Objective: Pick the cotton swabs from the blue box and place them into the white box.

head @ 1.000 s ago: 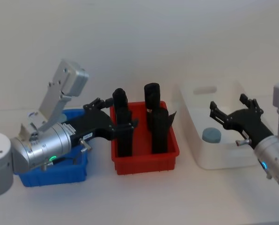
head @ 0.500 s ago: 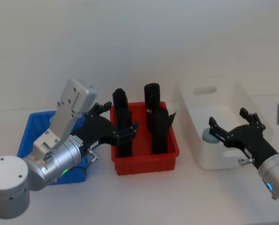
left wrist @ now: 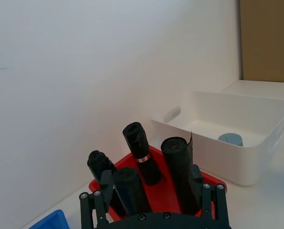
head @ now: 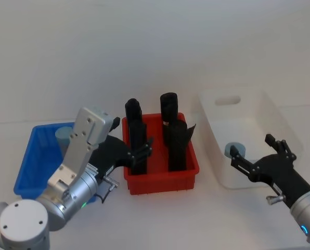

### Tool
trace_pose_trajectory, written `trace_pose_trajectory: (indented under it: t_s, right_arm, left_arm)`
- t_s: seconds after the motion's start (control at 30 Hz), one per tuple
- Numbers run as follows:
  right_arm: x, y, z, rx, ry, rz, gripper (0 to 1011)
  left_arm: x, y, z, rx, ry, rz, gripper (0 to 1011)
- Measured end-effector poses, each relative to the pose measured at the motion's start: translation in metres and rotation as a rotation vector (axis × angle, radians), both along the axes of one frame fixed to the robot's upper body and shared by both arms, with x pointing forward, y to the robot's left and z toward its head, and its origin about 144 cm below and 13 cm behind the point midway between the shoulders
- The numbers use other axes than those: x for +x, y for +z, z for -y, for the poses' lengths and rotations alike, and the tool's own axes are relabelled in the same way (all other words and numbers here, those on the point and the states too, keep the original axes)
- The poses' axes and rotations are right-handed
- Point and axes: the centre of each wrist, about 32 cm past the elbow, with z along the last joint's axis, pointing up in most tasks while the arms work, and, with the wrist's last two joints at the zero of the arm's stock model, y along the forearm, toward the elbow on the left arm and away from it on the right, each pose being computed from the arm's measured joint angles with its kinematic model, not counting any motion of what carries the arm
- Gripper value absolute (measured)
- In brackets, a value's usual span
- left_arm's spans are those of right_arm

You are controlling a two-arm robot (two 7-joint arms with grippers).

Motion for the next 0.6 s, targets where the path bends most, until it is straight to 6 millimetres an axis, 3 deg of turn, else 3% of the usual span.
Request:
trace_pose_trajectory:
  t_s: [0.6]
  right_arm:
    - [-0.005, 0.0, -0.001, 0.0, 0.003, -0.002, 1001]
  left_arm:
    - [-0.017, -0.023, 0.017, -0.043, 0.09, 0.064, 1003]
